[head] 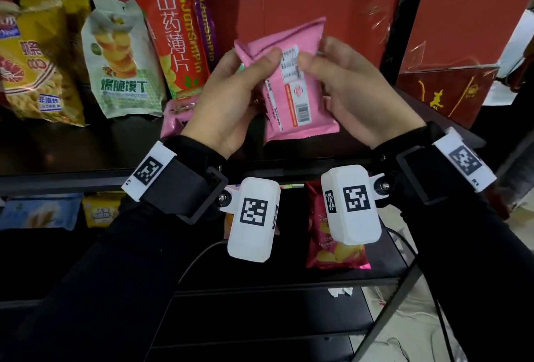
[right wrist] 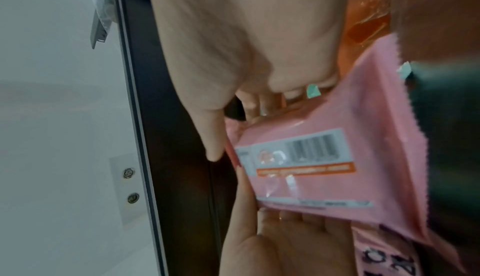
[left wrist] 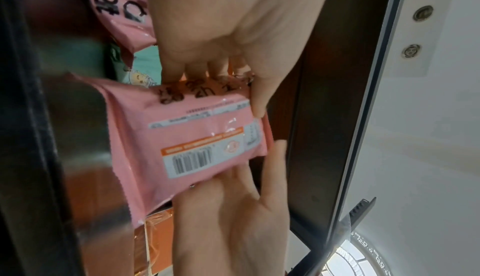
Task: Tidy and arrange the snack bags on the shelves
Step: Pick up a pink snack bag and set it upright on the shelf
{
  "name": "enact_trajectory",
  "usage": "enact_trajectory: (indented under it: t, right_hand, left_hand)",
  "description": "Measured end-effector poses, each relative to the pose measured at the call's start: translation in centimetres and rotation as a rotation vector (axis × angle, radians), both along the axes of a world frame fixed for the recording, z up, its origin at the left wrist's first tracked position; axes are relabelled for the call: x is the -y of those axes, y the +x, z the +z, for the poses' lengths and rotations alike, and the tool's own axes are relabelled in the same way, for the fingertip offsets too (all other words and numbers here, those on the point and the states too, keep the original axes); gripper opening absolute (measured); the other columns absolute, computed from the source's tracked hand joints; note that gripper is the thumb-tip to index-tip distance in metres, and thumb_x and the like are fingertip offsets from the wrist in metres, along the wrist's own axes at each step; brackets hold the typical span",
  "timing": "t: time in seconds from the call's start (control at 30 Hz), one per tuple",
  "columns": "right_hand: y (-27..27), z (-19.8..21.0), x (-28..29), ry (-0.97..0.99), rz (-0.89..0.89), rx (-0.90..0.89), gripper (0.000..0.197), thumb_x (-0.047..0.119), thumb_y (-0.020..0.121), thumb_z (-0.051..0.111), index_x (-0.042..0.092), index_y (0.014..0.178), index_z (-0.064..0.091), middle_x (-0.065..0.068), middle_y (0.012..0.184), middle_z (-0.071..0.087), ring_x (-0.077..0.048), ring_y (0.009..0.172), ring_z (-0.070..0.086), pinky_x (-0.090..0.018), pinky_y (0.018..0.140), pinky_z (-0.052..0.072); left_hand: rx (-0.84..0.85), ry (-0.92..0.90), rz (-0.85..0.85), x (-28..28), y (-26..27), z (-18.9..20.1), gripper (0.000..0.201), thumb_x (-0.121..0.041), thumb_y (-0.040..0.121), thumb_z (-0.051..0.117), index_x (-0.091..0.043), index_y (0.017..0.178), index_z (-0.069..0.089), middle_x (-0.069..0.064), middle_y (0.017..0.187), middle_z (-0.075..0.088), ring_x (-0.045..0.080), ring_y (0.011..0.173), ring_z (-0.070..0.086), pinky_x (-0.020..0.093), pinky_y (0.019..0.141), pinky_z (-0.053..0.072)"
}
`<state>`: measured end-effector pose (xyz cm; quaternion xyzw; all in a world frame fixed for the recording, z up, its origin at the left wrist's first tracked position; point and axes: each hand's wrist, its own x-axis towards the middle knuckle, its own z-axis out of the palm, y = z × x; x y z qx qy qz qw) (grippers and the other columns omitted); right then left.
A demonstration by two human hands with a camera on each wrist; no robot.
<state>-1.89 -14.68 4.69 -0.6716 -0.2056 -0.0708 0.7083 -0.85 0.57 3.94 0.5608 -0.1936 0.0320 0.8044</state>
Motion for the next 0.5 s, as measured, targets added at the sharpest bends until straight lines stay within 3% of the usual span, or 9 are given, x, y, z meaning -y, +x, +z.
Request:
enact_trajectory:
  t: [0.07, 0.17, 0.27, 0.33, 0.43, 0.5]
  right_hand:
    - [-0.2, 0.4, -0.4, 0.063, -0.028, 0.015, 0.022, 0.018, 0.095, 0.056, 0.014, 0.116, 0.055, -0.005, 0.104, 0.069, -0.016, 0.093, 0.069, -0.028, 0.076, 0.056]
    - [-0.2, 0.6, -0.8, 0.133, -0.108, 0.012, 0.026, 0.015, 0.096, 0.055, 0.002, 0.118, 0.056, -0.018, 0.112, 0.068, -0.030, 0.101, 0.068, -0.046, 0.089, 0.055]
    - [-0.1, 0.5, -1.0, 0.165, -0.141, -0.012, 0.018, 0.017, 0.096, 0.055, 0.006, 0.109, 0.059, -0.018, 0.108, 0.069, -0.031, 0.096, 0.068, -0.055, 0.095, 0.049]
    - [-0.2, 0.3, -1.3, 0.184, -0.139, -0.015, 0.011, 0.018, 0.096, 0.055, 0.010, 0.102, 0.060, -0.014, 0.103, 0.070, -0.028, 0.092, 0.067, -0.052, 0.093, 0.049]
    - [-0.3, 0.3, -1.6, 0.244, -0.109, 0.003, 0.010, 0.018, 0.098, 0.052, 0.011, 0.099, 0.058, -0.007, 0.092, 0.070, -0.019, 0.083, 0.068, -0.038, 0.082, 0.056]
    - [-0.5, 0.5, -1.4, 0.190, -0.131, 0.035, 0.015, 0.024, 0.098, 0.051, 0.013, 0.105, 0.057, -0.001, 0.089, 0.069, -0.010, 0.077, 0.068, -0.026, 0.068, 0.058]
  left_hand:
    - [0.016, -0.003, 0.021, 0.2, -0.1, 0.0, 0.024, -0.008, 0.092, 0.059, -0.009, 0.116, 0.056, 0.006, 0.092, 0.070, 0.016, 0.076, 0.069, 0.027, 0.064, 0.054]
    - [0.023, -0.023, 0.020, 0.6, -0.4, 0.1, 0.015, -0.012, 0.095, 0.057, -0.012, 0.110, 0.057, 0.004, 0.089, 0.070, 0.015, 0.075, 0.068, 0.026, 0.064, 0.054]
    - [-0.022, -0.087, 0.004, 0.7, -0.3, 0.4, 0.020, -0.021, 0.099, 0.051, -0.010, 0.113, 0.060, 0.007, 0.096, 0.071, 0.019, 0.083, 0.069, 0.030, 0.069, 0.056]
    - [-0.051, -0.143, -0.017, 0.7, -0.4, 0.5, 0.024, -0.020, 0.099, 0.050, -0.007, 0.118, 0.058, 0.010, 0.100, 0.069, 0.021, 0.085, 0.069, 0.032, 0.070, 0.057]
    - [-0.121, -0.211, -0.047, 1.1, -0.5, 0.7, 0.031, -0.021, 0.099, 0.052, -0.006, 0.125, 0.055, 0.013, 0.105, 0.069, 0.025, 0.090, 0.069, 0.038, 0.074, 0.059]
    - [-0.167, -0.269, -0.053, 1.2, -0.3, 0.8, 0.038, -0.023, 0.099, 0.052, -0.004, 0.131, 0.051, 0.017, 0.117, 0.066, 0.030, 0.103, 0.066, 0.047, 0.088, 0.055]
